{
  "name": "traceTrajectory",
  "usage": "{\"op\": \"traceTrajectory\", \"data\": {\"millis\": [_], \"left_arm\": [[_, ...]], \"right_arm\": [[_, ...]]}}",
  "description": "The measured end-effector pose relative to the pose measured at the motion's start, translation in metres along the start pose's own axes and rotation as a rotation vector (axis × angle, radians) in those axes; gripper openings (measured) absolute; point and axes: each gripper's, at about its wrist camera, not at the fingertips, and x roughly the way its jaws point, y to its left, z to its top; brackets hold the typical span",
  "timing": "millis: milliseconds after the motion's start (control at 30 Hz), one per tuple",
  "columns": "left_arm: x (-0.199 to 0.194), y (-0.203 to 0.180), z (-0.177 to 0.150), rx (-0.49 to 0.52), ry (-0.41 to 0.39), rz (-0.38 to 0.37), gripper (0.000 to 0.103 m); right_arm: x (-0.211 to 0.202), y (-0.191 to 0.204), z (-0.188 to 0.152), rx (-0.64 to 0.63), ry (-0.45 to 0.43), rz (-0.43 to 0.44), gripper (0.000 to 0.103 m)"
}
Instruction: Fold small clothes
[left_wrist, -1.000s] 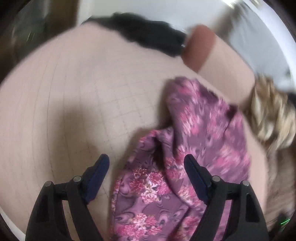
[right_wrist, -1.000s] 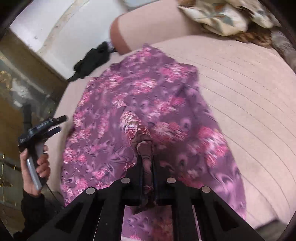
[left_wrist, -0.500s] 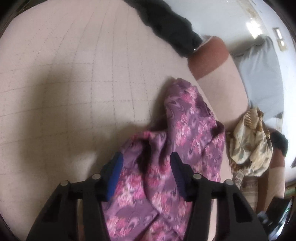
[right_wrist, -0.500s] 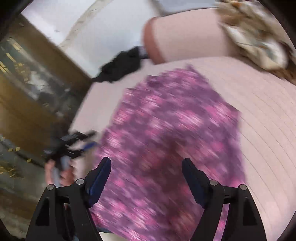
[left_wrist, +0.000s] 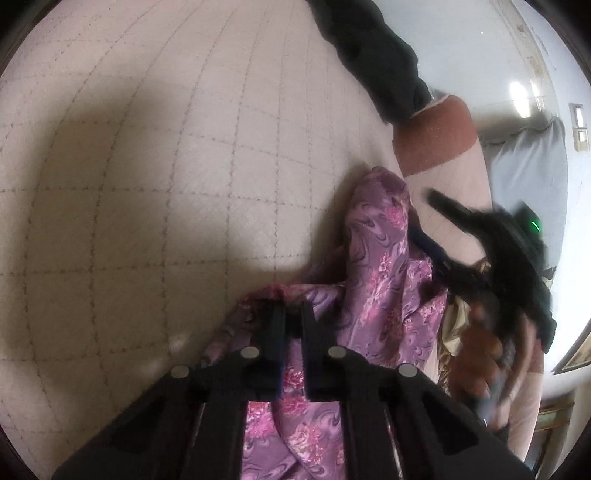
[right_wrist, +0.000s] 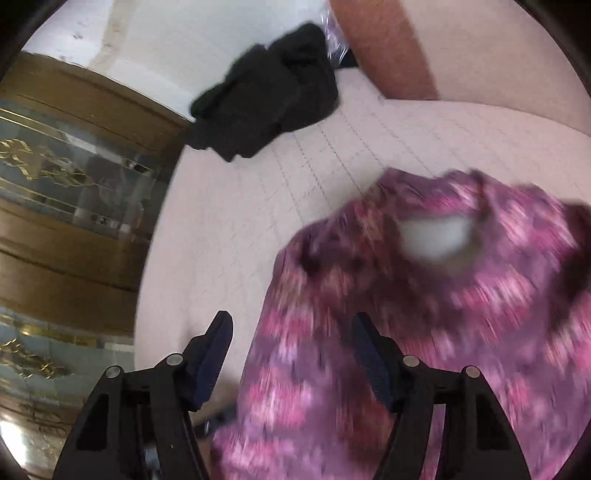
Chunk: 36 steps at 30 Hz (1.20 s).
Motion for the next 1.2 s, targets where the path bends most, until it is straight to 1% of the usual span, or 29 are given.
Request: {"op": "traceTrajectory", "data": {"millis": [33, 67, 100, 133, 167, 233, 267, 300, 400, 433, 500, 533, 567, 600, 633, 667, 700, 733, 767, 800, 833, 867, 900, 933, 967, 1000, 1100, 1133, 1200], "left_arm": [[-0.003, 0.002, 0.0, -0.012, -0.002, -0.011, 0.006], [-0.007, 0.003, 0.001, -0.023, -0.011, -0.022, 0.006], [-0.014, 0.007, 0.003, -0.034, -0.033, -0.032, 0.006], [-0.024, 0.009, 0.004, -0.039, -0.067, -0.039, 0.006], [-0.03, 0.011, 0.005, -0.044, -0.082, -0.048, 0.006], [-0.045, 0.019, 0.009, -0.088, -0.125, -0.093, 0.005], [-0.048, 0.024, 0.011, -0.11, -0.133, -0.119, 0.005], [-0.047, 0.031, 0.013, -0.146, -0.134, -0.126, 0.006], [-0.034, 0.042, 0.015, -0.188, -0.107, -0.068, 0.008], [-0.029, 0.045, 0.015, -0.201, -0.094, -0.038, 0.009], [-0.028, 0.042, 0.016, -0.184, -0.081, -0.033, 0.015], [-0.032, 0.036, 0.016, -0.152, -0.086, -0.012, 0.017], [-0.04, 0.026, 0.014, -0.109, -0.116, 0.03, 0.024], [-0.048, 0.016, 0.01, -0.067, -0.156, 0.063, 0.031], [-0.056, 0.007, 0.005, -0.022, -0.189, 0.085, 0.033], [-0.065, -0.01, -0.003, 0.056, -0.226, 0.114, 0.035], [-0.069, -0.022, -0.009, 0.106, -0.242, 0.127, 0.04], [-0.075, -0.041, -0.02, 0.185, -0.263, 0.134, 0.045], [-0.08, -0.053, -0.029, 0.242, -0.278, 0.133, 0.053], [-0.087, -0.063, -0.045, 0.312, -0.296, 0.135, 0.06], [-0.091, -0.078, -0.061, 0.39, -0.318, 0.146, 0.063], [-0.095, -0.093, -0.083, 0.48, -0.339, 0.163, 0.07], [-0.097, -0.1, -0.095, 0.525, -0.346, 0.171, 0.079], [-0.098, -0.109, -0.114, 0.585, -0.347, 0.179, 0.082], [-0.096, -0.116, -0.127, 0.625, -0.346, 0.179, 0.085], [-0.096, -0.122, -0.149, 0.682, -0.34, 0.177, 0.085], [-0.093, -0.133, -0.19, 0.748, -0.318, 0.214, 0.085], [-0.099, -0.134, -0.214, 0.772, -0.31, 0.213, 0.085], [-0.109, -0.134, -0.249, 0.811, -0.329, 0.207, 0.086]], "right_arm": [[0.013, 0.0, 0.006, 0.002, 0.013, -0.011, 0.061], [0.023, 0.0, 0.011, 0.006, 0.03, -0.016, 0.047], [0.031, 0.0, 0.014, 0.005, 0.039, -0.035, 0.037], [0.033, -0.001, 0.016, 0.005, 0.04, -0.048, 0.019], [0.033, 0.0, 0.018, 0.004, 0.034, -0.049, 0.006], [0.017, 0.001, 0.024, -0.006, -0.031, -0.036, 0.005], [0.008, -0.001, 0.025, 0.003, -0.07, -0.019, 0.004], [0.003, -0.005, 0.027, 0.023, -0.095, -0.018, 0.004], [0.016, -0.011, 0.029, 0.048, -0.074, -0.072, 0.004], [0.026, -0.011, 0.028, 0.043, -0.051, -0.085, 0.005], [0.029, -0.007, 0.022, 0.047, -0.038, -0.119, 0.007], [0.021, -0.004, 0.014, 0.058, -0.067, -0.137, 0.017], [0.011, -0.001, 0.006, 0.063, -0.093, -0.143, 0.037], [-0.006, 0.003, -0.008, 0.063, -0.135, -0.132, 0.048], [-0.032, 0.01, -0.033, 0.051, -0.193, -0.108, 0.062], [-0.047, 0.014, -0.049, 0.038, -0.217, -0.103, 0.065], [-0.066, 0.019, -0.073, 0.02, -0.24, -0.106, 0.065], [-0.092, 0.02, -0.11, 0.008, -0.273, -0.101, 0.07], [-0.111, 0.018, -0.14, 0.011, -0.298, -0.096, 0.075], [-0.127, 0.015, -0.166, 0.02, -0.318, -0.101, 0.076], [-0.145, 0.008, -0.2, 0.041, -0.343, -0.113, 0.077], [-0.156, 0.001, -0.222, 0.056, -0.357, -0.119, 0.08], [-0.167, -0.006, -0.25, 0.075, -0.37, -0.131, 0.082], [-0.179, -0.017, -0.282, 0.106, -0.385, -0.153, 0.083], [-0.186, -0.028, -0.304, 0.137, -0.392, -0.163, 0.083], [-0.194, -0.04, -0.33, 0.172, -0.399, -0.165, 0.083], [-0.213, -0.068, -0.399, 0.286, -0.441, -0.118, 0.083], [-0.219, -0.073, -0.412, 0.306, -0.447, -0.113, 0.083], [-0.231, -0.081, -0.44, 0.338, -0.471, -0.115, 0.083]]}}
